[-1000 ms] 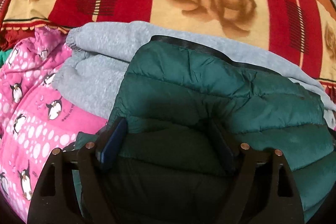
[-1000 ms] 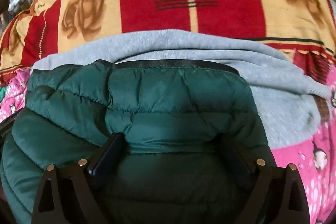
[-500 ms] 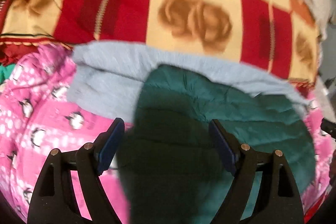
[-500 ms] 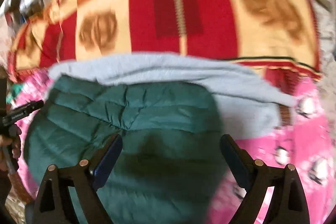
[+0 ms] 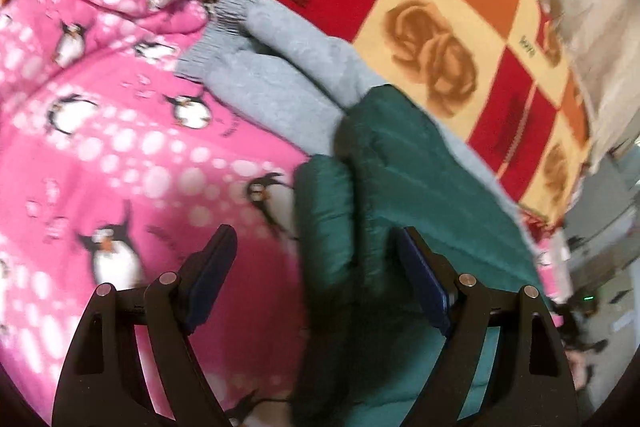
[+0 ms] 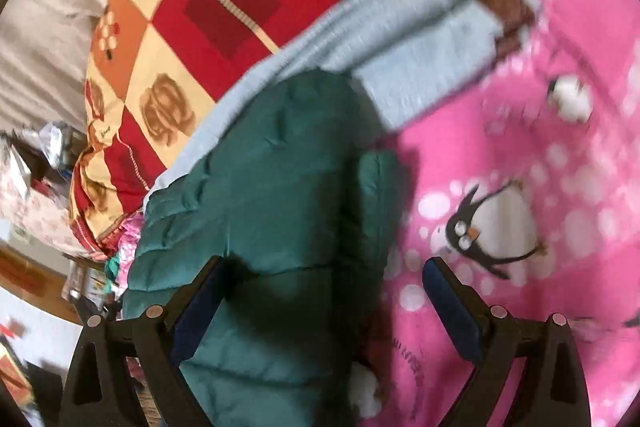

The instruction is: Fold large clothes

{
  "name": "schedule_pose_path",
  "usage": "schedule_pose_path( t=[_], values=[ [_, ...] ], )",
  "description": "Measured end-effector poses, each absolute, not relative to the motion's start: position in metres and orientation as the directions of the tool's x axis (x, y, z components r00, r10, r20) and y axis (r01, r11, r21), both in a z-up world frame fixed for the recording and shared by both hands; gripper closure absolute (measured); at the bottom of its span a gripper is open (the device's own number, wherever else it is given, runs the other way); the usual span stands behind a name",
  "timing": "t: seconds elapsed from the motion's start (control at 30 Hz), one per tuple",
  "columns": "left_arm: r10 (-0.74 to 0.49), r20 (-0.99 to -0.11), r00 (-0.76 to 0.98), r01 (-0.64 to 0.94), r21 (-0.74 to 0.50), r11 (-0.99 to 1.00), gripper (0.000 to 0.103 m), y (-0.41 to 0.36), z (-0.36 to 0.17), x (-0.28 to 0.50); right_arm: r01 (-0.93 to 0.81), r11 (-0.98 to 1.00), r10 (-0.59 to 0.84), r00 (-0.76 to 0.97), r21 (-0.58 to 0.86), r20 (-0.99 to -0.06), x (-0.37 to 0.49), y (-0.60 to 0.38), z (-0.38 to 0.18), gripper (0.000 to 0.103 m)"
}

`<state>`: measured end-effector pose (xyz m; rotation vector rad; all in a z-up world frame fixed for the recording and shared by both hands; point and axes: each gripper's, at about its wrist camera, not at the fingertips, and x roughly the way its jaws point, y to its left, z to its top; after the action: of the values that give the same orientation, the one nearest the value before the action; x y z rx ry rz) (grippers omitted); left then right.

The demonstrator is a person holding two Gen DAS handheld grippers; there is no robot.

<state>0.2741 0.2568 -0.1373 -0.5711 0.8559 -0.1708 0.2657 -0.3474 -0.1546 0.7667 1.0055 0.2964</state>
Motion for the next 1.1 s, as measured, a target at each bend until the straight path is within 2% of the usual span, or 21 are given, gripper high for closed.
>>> schedule_pose_path(
  t=[0.13,0.17,0.2,0.23,0.43,0.53,0.57,0.6,0.63,0.67,0.77,0.83,0.87,0.9,0.97,1.1],
  values=[
    [-0.454,-0.647,0.612,-0.003,-0.576,0.817,0.018,0.241,-0.14,0.291,0.052,0.677,0.599,0.541,0.734,-0.59,0.276,-0.343,-0.159,0.0],
    [-0.459,-0.659,0.595,-0.003,-0.573,0.82,0.012,0.236,-0.143,0.297,0.036,0.676,0.611,0.531,0.736,-0.587,0.279,-0.341,-0.16,0.0],
    [-0.466,-0.669,0.579,-0.014,-0.579,0.815,0.001,0.235,-0.147,0.303,0.017,0.673,0.628,0.515,0.74,-0.583,0.284,-0.339,-0.161,0.0],
    [-0.483,-0.674,0.558,-0.023,-0.595,0.803,0.0,0.234,-0.152,0.309,-0.003,0.667,0.647,0.497,0.745,-0.578,0.289,-0.336,-0.161,0.0],
    [-0.586,-0.685,0.433,0.069,-0.623,0.779,0.0,0.232,-0.162,0.341,-0.083,0.695,0.669,0.439,0.714,-0.6,0.308,-0.327,-0.166,0.0],
    [-0.619,-0.672,0.406,0.117,-0.634,0.765,0.0,0.237,-0.162,0.34,-0.121,0.685,0.685,0.444,0.718,-0.578,0.306,-0.327,-0.167,0.0],
    [-0.614,-0.671,0.416,0.128,-0.625,0.77,0.0,0.236,-0.162,0.338,-0.131,0.68,0.691,0.446,0.722,-0.57,0.306,-0.326,-0.167,0.001],
    [-0.604,-0.676,0.423,0.135,-0.612,0.779,0.0,0.233,-0.161,0.337,-0.149,0.669,0.704,0.442,0.728,-0.556,0.306,-0.323,-0.165,0.007],
    [-0.6,-0.675,0.43,0.156,-0.599,0.786,0.005,0.225,-0.159,0.339,-0.184,0.649,0.728,0.434,0.739,-0.531,0.306,-0.319,-0.162,0.012],
    [-0.606,-0.666,0.435,0.191,-0.59,0.785,0.015,0.217,-0.155,0.338,-0.204,0.643,0.736,0.43,0.738,-0.523,0.307,-0.315,-0.16,0.017],
    [-0.581,-0.66,0.475,0.234,-0.542,0.807,0.038,0.204,-0.143,0.337,-0.172,0.726,0.663,0.435,0.666,-0.61,0.315,-0.303,-0.162,0.019],
    [-0.554,-0.661,0.506,0.243,-0.508,0.827,0.049,0.2,-0.134,0.335,-0.167,0.74,0.645,0.449,0.651,-0.618,0.315,-0.299,-0.156,0.027],
    [-0.541,-0.661,0.521,0.247,-0.49,0.836,0.055,0.199,-0.129,0.333,-0.18,0.746,0.64,0.458,0.641,-0.617,0.314,-0.298,-0.151,0.037],
    [-0.531,-0.661,0.531,0.249,-0.477,0.843,0.059,0.197,-0.125,0.332,-0.189,0.75,0.637,0.467,0.634,-0.613,0.311,-0.297,-0.144,0.047],
    [-0.512,-0.66,0.55,0.263,-0.445,0.856,0.062,0.193,-0.113,0.326,-0.206,0.75,0.636,0.487,0.628,-0.599,0.307,-0.298,-0.126,0.059],
    [-0.496,-0.661,0.563,0.277,-0.414,0.867,0.066,0.187,-0.09,0.315,-0.254,0.772,0.618,0.516,0.583,-0.594,0.295,-0.289,-0.085,0.065]
  ],
)
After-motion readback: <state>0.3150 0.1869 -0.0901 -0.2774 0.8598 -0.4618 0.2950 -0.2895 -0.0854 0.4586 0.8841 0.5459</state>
